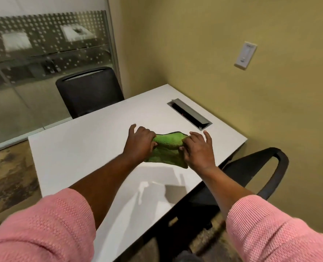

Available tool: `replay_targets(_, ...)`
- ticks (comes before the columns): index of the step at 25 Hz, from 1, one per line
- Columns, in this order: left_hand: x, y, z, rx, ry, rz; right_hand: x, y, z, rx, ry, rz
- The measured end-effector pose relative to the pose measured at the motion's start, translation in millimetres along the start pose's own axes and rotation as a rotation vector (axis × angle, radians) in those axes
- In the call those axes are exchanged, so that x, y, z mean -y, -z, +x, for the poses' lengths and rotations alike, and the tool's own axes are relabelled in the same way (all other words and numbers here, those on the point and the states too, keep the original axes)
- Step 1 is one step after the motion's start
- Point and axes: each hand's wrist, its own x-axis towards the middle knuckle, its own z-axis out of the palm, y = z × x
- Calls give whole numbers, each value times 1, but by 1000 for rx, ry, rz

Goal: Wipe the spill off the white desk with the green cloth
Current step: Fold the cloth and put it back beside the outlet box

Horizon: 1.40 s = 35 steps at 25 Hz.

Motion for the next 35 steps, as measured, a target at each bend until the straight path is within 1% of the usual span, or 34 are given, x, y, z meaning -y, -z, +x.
replay_targets(4, -37, 1, 56, -35, -97, 11, -49, 15, 15, -71, -74, -51)
replay_targets(8, -69, -6, 105, -51, -137, 28, -98, 19, 33, -95, -118, -75)
replay_targets(12, -97, -21, 146, -32, -165, 21, -141, 16, 46, -112, -154, -62)
replay_targets(18, -122, -46, 189, 38, -233, 29, -180, 1, 47, -83, -232, -79)
replay_targets(22, -132, -64, 213, 90, -339, 26, -192, -6, 38, -28, -314, -114)
replay_targets(26, -140, -84, 241, 101, -460, 29, -203, -14, 35, -45, -374, -179)
replay_targets(30, -153, -120, 271, 162, -538, 27, -224, -38, 35, -17, -439, -216)
replay_targets(35, -174, -177, 318, 268, -552, 28, -267, -86, 38, 36, -523, -163)
